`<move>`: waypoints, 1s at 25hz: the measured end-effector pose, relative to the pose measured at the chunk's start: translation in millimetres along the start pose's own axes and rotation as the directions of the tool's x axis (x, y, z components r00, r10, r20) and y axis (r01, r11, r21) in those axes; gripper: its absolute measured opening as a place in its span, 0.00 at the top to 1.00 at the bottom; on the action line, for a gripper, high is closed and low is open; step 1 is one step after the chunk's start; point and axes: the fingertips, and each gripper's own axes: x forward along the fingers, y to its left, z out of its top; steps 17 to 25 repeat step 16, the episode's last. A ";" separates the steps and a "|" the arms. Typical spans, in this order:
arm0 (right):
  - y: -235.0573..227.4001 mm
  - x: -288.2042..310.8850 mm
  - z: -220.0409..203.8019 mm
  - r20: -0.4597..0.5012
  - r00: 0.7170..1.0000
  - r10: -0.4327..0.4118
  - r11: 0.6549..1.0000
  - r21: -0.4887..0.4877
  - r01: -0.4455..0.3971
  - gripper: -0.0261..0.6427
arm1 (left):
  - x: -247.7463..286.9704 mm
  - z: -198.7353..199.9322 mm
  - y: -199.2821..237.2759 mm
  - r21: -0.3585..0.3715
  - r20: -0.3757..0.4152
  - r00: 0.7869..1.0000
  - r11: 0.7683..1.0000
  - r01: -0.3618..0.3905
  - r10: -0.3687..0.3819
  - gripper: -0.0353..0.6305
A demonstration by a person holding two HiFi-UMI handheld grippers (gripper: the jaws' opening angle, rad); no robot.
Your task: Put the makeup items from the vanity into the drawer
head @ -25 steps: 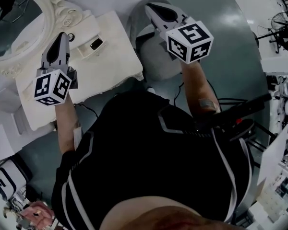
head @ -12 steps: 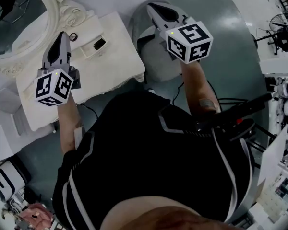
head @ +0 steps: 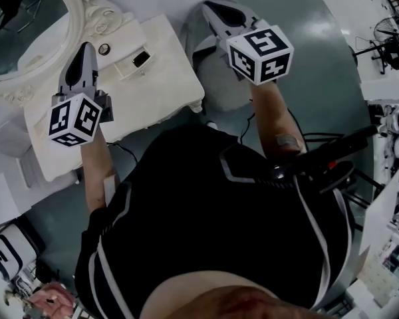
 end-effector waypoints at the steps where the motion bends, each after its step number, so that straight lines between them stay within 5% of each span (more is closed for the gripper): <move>1: 1.6 0.7 -0.2 -0.004 1.000 0.005 1.000 -0.003 -0.005 0.96 | -1.1 0.2 1.1 -0.001 -0.001 1.000 1.000 -0.001 0.001 0.94; 9: 9.2 1.3 5.6 0.018 1.000 0.021 1.000 -0.002 -0.021 0.96 | -7.9 7.2 -4.2 -0.033 0.053 0.997 0.998 0.055 -0.053 0.94; 25: 7.3 -1.1 7.4 0.005 1.000 -0.004 1.000 -0.023 0.004 0.95 | -8.2 7.3 -6.5 -0.006 0.030 0.998 0.999 0.050 -0.050 0.94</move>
